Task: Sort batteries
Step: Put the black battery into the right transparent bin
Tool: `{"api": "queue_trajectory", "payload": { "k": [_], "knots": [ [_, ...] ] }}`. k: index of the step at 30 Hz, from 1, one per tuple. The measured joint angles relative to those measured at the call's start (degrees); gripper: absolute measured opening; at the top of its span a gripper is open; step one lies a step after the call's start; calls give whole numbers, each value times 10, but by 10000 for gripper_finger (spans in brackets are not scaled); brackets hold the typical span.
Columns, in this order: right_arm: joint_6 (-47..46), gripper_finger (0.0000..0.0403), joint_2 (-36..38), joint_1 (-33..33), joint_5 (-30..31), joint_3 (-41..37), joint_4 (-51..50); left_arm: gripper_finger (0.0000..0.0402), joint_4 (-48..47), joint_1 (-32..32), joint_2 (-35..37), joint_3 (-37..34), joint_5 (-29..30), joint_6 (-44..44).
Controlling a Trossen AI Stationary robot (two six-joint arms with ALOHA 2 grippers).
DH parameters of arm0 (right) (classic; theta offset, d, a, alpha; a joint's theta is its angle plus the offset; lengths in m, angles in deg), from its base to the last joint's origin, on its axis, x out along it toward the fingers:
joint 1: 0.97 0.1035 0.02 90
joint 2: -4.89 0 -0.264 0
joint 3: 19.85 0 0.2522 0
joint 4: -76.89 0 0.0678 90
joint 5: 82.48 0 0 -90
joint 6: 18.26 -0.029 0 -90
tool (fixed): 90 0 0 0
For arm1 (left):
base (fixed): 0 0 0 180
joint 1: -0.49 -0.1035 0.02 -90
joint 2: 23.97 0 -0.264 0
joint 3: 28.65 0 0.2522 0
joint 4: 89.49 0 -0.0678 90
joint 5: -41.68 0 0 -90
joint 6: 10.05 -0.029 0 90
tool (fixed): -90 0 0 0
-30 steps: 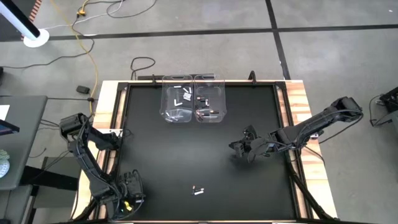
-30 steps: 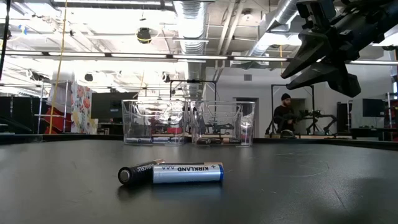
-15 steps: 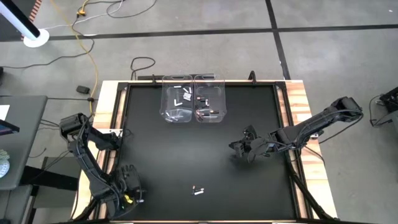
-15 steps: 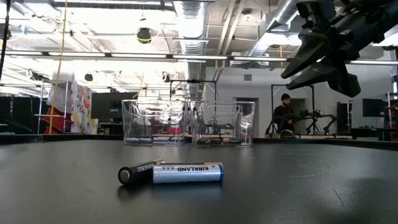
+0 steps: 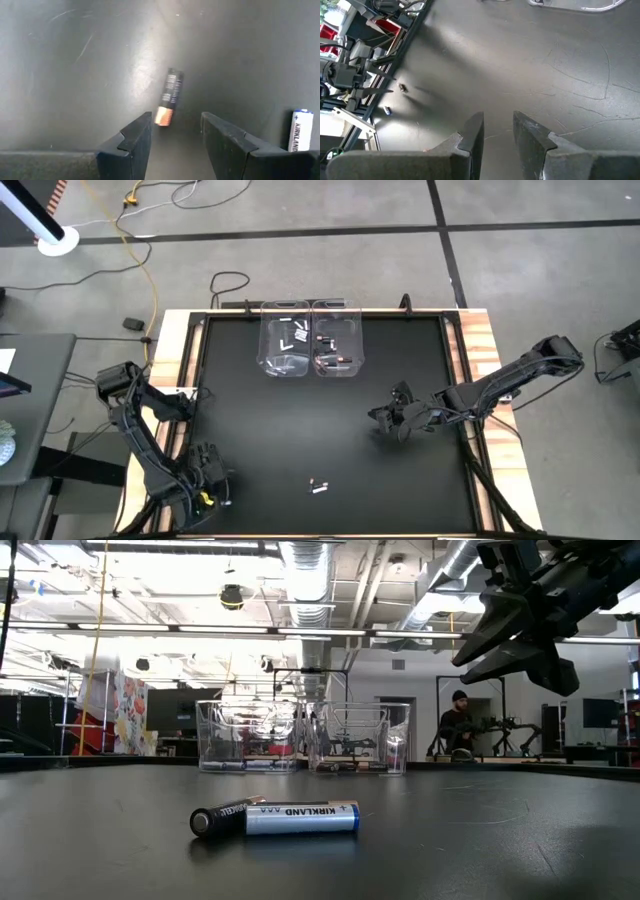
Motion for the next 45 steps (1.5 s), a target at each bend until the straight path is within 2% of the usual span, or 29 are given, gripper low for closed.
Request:
{"api": "queue_trajectory", "payload": {
  "k": [6, 9, 16, 21, 26, 31, 35, 37, 41, 45],
  "knots": [
    [6, 122, 0, 0, 0, 0, -1, 164, 91, -12, 3, -61, 0, -15],
    [7, 122, 0, 0, 0, 0, -8, 164, 102, -25, 4, -81, 1, 0],
    [6, 122, 0, -1, 0, 0, -35, 164, 124, -50, 4, -88, 0, -49],
    [6, 122, 0, -1, 0, 0, -44, 164, 91, -56, 9, -88, -3, -5],
    [6, 122, 0, -1, 0, 0, -45, 164, 1, -64, 47, -90, 17, 11],
    [20, 122, 0, -1, 0, 0, -42, 164, -42, -128, 107, -88, -6, 12],
    [34, 122, 0, -1, 0, 0, -42, 164, -29, -214, 154, -87, -20, -97],
    [44, 122, 0, -1, 0, 0, -42, 164, -15, -265, 170, -87, -26, -187],
    [51, 122, 0, -1, 0, 0, -42, 164, 27, -365, 178, -87, -84, -385],
    [51, 122, 0, -1, 0, 0, -42, 164, 52, -438, 172, -87, -95, -549]
  ]
}}
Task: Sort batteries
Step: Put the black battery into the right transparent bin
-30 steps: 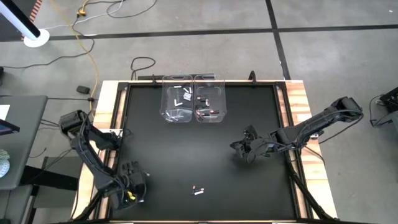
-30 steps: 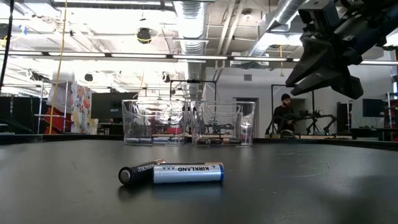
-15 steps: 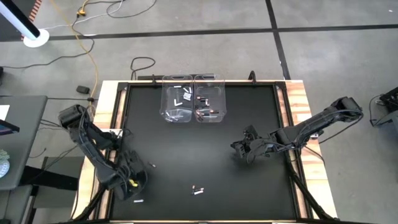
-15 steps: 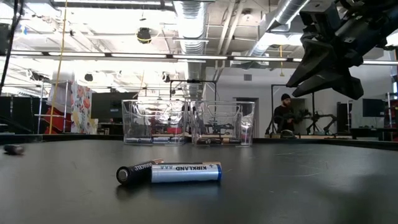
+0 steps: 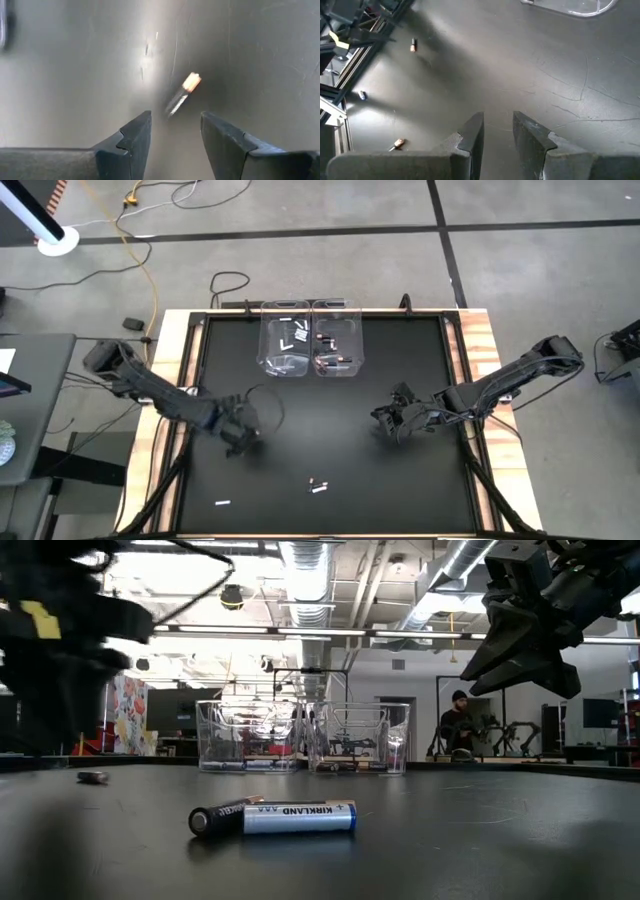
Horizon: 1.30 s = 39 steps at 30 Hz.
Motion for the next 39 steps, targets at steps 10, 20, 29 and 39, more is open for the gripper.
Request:
{"api": "queue_trajectory", "payload": {
  "k": [10, 20, 29, 39],
  "knots": [
    [17, 122, 0, 2, -1, 0, 0, 164, 49, -96, -4, 0, -23, -249],
    [34, 122, 0, 2, -3, 0, -5, 164, 160, -188, -118, 3, -101, -337],
    [36, 122, 0, 26, -3, 0, -5, 164, 131, -201, -188, 31, -104, -343],
    [40, 122, 0, 31, -3, 0, -9, 164, 76, -204, -127, 29, -60, -285]
  ]
}}
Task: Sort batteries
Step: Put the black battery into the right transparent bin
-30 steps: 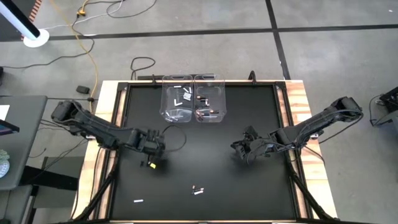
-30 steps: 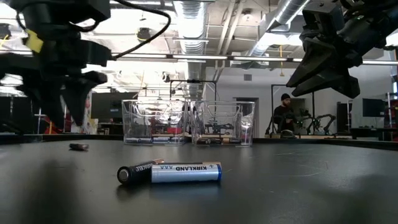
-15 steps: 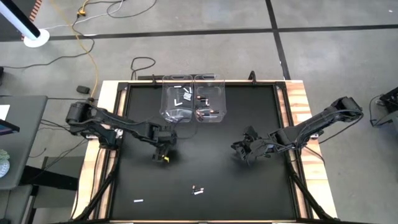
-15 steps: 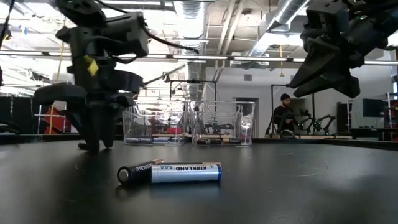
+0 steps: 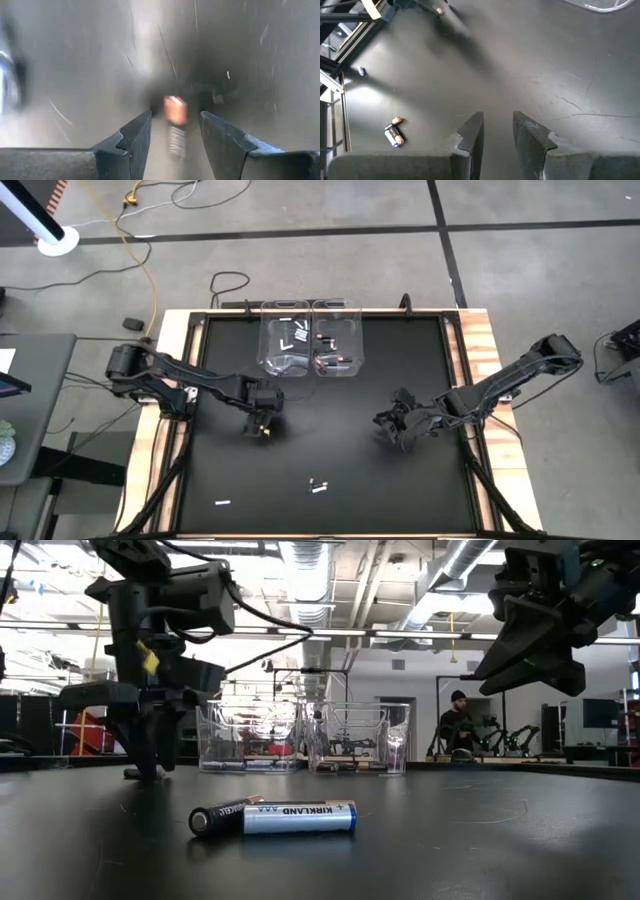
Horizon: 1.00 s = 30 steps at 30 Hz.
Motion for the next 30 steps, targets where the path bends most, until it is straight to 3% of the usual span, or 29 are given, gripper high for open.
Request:
{"api": "queue_trajectory", "payload": {
  "k": [14, 26, 30],
  "knots": [
    [0, 122, 0, 0, 0, 0, 0, 159, 2, -3, 2, -26, -19, 37],
    [0, 122, 0, 9, 0, 0, 0, 22, -19, -7, 2, -27, -42, 91],
    [2, 122, 0, 8, 0, 0, 0, 16, -19, -3, 2, -27, -45, 113]
  ]
}}
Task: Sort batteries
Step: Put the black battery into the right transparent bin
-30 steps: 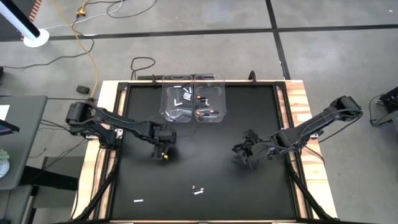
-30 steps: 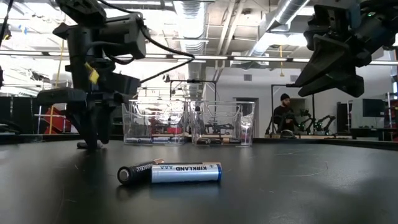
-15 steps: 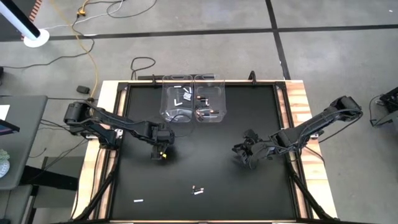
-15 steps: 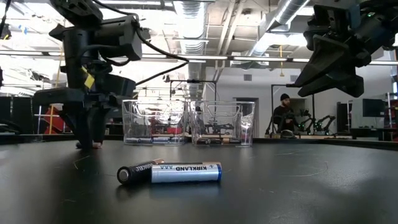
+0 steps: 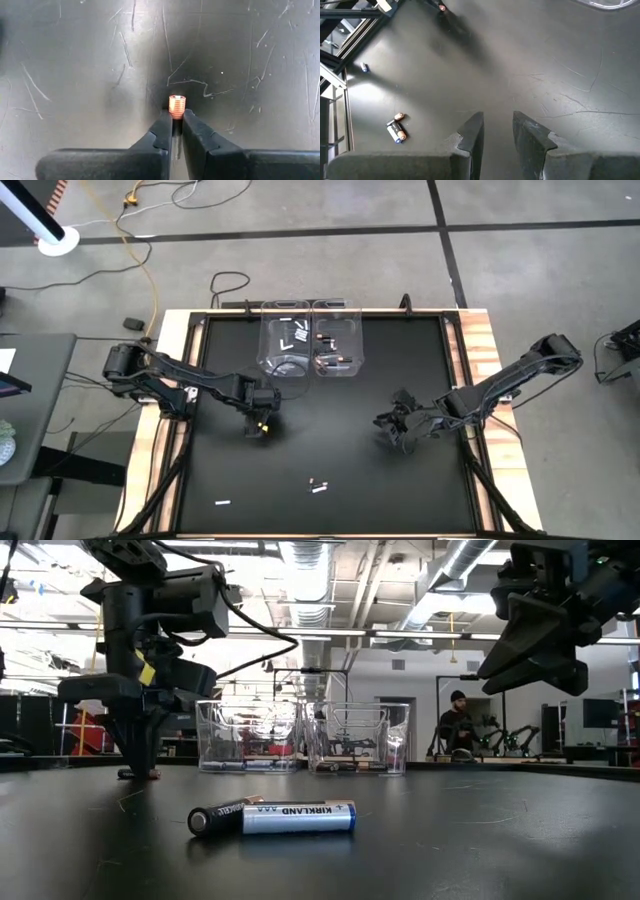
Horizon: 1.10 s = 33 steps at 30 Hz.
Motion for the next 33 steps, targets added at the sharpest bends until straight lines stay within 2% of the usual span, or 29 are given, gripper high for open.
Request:
{"api": "queue_trajectory", "payload": {
  "k": [9, 15, 23, 27, 33],
  "knots": [
    [3, 122, 0, 0, 0, 0, 0, 17, -1, 10, -1, 20, -2, 86],
    [35, 122, 0, 0, 0, 0, 0, 17, 8, 18, -1, 83, -11, 104],
    [48, 122, 0, 0, 0, 0, -1, 17, 10, 10, -2, 175, -9, 190],
    [49, 122, 0, 0, 0, 0, -1, 17, 20, -12, -1, 230, 1, 178],
    [48, 122, 0, 0, 0, 0, 0, 17, 11, -84, -20, 334, 1, 93]
  ]
}}
